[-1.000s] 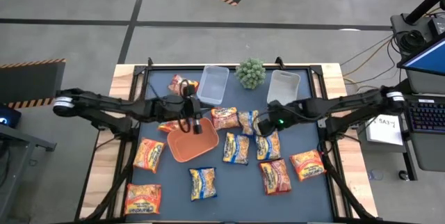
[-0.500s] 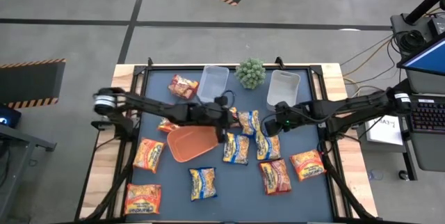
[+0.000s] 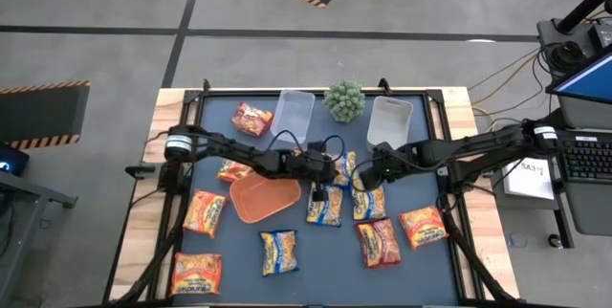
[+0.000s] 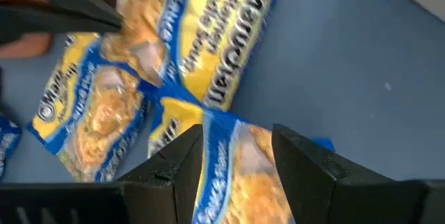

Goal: Sort Maruchan noodles
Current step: Put the blue noodle pack into the orange bin

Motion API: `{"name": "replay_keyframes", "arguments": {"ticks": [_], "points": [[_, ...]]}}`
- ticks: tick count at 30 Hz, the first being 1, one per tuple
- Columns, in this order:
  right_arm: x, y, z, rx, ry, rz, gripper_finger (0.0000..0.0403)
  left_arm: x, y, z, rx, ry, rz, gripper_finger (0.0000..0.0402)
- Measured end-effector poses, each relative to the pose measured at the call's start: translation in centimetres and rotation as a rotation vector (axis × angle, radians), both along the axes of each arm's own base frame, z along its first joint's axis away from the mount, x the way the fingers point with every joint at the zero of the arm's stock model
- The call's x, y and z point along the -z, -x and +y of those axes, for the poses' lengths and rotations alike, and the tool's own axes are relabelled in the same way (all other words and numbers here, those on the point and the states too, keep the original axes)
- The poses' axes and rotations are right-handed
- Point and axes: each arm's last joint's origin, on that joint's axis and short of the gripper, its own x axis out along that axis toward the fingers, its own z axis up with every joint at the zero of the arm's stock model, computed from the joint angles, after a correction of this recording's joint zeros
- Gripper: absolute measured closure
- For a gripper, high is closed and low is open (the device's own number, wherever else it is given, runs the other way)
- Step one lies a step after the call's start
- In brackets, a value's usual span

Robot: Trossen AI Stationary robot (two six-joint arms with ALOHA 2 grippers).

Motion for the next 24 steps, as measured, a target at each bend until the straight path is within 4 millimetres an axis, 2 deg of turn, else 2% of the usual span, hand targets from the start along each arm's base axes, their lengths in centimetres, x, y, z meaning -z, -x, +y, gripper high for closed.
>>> {"name": "replay_keyframes", "arguments": {"ticks": [10, 19, 24], "points": [[0.2, -0.8, -0.2, 0.024, 0.055, -0.084, 0.0191, 1.8, 0.9, 1.3, -0.074, -0.066, 0.158, 0.0402], [2.2, -0.7, -0.4, 0.119, 0.069, -0.216, 0.0128, 2.2, 1.2, 1.5, -0.098, -0.042, 0.17, 0.0402], [3.4, -0.3, -0.6, 0.18, 0.082, -0.275, 0.011, 2.5, 1.4, 1.5, -0.108, -0.03, 0.178, 0.0402]]}}
